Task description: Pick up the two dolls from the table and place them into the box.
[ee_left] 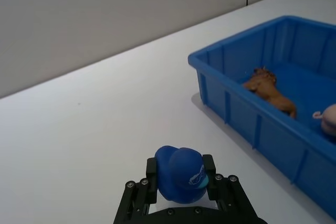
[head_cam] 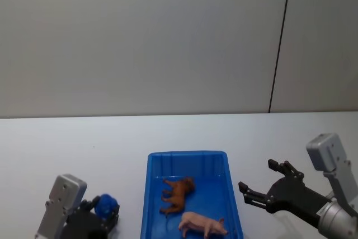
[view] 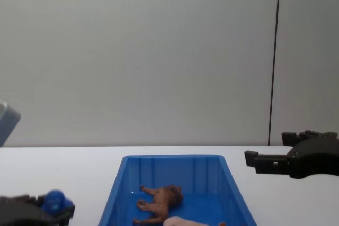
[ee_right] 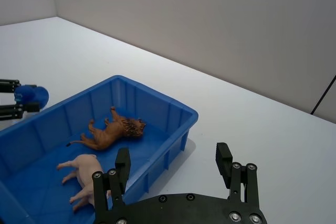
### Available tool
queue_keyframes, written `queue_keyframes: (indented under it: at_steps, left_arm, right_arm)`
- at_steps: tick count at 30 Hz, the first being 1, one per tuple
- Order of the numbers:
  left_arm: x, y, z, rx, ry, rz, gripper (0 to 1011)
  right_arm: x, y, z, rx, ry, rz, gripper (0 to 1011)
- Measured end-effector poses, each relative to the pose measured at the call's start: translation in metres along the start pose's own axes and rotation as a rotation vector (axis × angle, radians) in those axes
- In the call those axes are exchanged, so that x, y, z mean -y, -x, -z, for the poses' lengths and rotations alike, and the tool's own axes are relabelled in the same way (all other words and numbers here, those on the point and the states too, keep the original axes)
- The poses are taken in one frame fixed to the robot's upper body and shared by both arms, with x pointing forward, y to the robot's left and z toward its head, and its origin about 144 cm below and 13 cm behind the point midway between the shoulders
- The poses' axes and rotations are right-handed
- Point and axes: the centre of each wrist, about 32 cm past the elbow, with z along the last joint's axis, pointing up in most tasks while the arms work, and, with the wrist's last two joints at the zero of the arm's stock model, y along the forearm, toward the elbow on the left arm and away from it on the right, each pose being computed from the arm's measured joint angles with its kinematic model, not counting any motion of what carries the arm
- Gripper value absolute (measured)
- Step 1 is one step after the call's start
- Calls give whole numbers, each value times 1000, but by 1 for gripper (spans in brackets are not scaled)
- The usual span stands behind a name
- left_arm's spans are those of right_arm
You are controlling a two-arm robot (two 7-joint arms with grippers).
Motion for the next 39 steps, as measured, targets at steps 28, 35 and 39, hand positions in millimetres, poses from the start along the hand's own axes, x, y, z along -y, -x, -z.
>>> queue_keyframes:
  at_steps: [28,35,39]
  left_arm:
    - [44,46,-69,101,240,201,755]
    - [57,58,-78,106,285,271,950]
    - [60,60,-80,109,309,287,1003]
  right_arm:
    - [0,0,0,0,0,0,1001]
    - [0,0,0,0,0,0,1001]
    - [0,0,0,0,0,0,1001]
